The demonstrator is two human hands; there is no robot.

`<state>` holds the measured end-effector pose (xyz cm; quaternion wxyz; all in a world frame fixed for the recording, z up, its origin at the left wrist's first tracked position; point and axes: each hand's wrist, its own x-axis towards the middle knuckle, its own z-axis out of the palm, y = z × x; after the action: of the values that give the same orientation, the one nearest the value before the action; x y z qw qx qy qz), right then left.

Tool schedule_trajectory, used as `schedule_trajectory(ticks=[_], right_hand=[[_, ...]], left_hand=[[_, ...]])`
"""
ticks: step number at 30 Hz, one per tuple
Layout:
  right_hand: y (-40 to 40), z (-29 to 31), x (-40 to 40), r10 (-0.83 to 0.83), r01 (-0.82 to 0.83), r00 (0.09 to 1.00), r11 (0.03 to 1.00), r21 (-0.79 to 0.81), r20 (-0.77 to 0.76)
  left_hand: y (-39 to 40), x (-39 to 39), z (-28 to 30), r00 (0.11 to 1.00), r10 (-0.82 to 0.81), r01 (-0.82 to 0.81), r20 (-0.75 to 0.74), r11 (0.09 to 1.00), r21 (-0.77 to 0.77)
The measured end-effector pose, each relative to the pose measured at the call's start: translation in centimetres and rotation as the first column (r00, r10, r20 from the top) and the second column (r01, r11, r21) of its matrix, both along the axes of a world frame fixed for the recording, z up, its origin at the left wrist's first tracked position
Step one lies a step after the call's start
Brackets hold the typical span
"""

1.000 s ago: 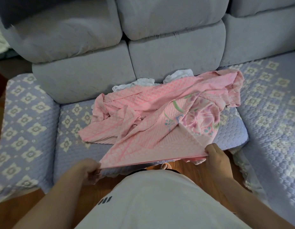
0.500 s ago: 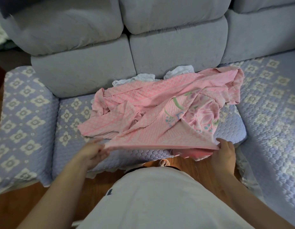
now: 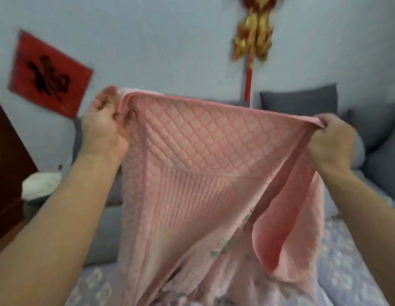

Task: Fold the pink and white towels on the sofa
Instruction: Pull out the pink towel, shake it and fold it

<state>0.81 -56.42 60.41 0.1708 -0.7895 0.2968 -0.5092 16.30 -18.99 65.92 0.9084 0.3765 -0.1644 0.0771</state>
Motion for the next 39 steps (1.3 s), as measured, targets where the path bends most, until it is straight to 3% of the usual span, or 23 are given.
schedule_trajectory(ticks=[3, 5, 8, 10, 12, 15, 18, 21, 24, 28, 30, 32, 35, 39], right_hand=[[0.0, 9.7, 0.3, 0.059, -0.030, 0.976, 0.989, -0.142, 0.209], [-0.1, 11.9, 0.7, 0.172, -0.151, 0.967, 0.981, -0.120, 0.188], [-0.4, 9.6, 1.2, 0.371, -0.363, 0.918, 0.928, 0.082, -0.141], [-0.2, 6.3, 1.6, 0.410, -0.391, 0.845, 0.912, 0.126, -0.343], [0.6, 3.1, 2.2, 0.380, -0.377, 0.838, 0.922, 0.088, -0.392], [1.9, -1.0, 2.7, 0.520, -0.461, 0.813, 0.850, 0.256, -0.263], [2.4, -4.1, 2.3, 0.711, -0.610, 0.688, 0.677, 0.412, -0.148], [3.6, -6.2, 1.5, 0.831, -0.652, 0.540, 0.515, 0.556, -0.137], [5.5, -8.7, 0.9, 0.844, -0.611, 0.417, 0.535, 0.584, -0.338], [8.0, -13.6, -0.1, 0.792, -0.524, 0.174, 0.577, 0.626, -0.585], [9.0, -16.9, -0.7, 0.759, -0.440, 0.099, 0.613, 0.656, -0.643], [9.5, -19.7, -1.4, 0.763, -0.381, 0.078, 0.618, 0.688, -0.642], [10.1, -22.7, -3.1, 0.858, -0.316, 0.091, 0.506, 0.803, -0.505], [12.9, -26.2, -5.8, 0.860, -0.488, 0.266, 0.509, 0.709, -0.435]], left_hand=[[0.8, 0.1, 8.7, 0.979, 0.080, -0.067, 0.187, 0.995, -0.077], [2.1, 0.0, 11.0, 0.962, 0.129, -0.114, 0.242, 0.991, -0.074], [3.8, 0.4, 10.1, 0.969, 0.198, -0.188, 0.145, 0.979, -0.080], [4.5, 1.0, 7.7, 0.955, 0.293, -0.292, 0.050, 0.956, -0.028], [4.7, 1.7, 4.7, 0.936, 0.350, -0.349, -0.026, 0.936, 0.039], [5.6, 3.5, 1.1, 0.884, 0.458, -0.430, -0.091, 0.874, 0.226], [8.2, 5.1, -0.9, 0.782, 0.591, -0.473, -0.199, 0.770, 0.427], [10.2, 5.4, -2.0, 0.763, 0.542, -0.428, -0.352, 0.832, 0.354], [11.0, 5.0, -3.3, 0.793, 0.450, -0.343, -0.410, 0.887, 0.311], [11.1, 4.0, -6.0, 0.789, 0.450, -0.253, -0.417, 0.858, 0.447], [10.4, 3.3, -7.5, 0.795, 0.439, -0.211, -0.419, 0.847, 0.487], [9.6, 2.7, -8.7, 0.795, 0.433, -0.190, -0.425, 0.843, 0.504], [9.2, 2.4, -9.7, 0.796, 0.423, -0.162, -0.434, 0.839, 0.520], [9.4, 2.6, -10.3, 0.798, 0.419, -0.132, -0.434, 0.824, 0.551]])
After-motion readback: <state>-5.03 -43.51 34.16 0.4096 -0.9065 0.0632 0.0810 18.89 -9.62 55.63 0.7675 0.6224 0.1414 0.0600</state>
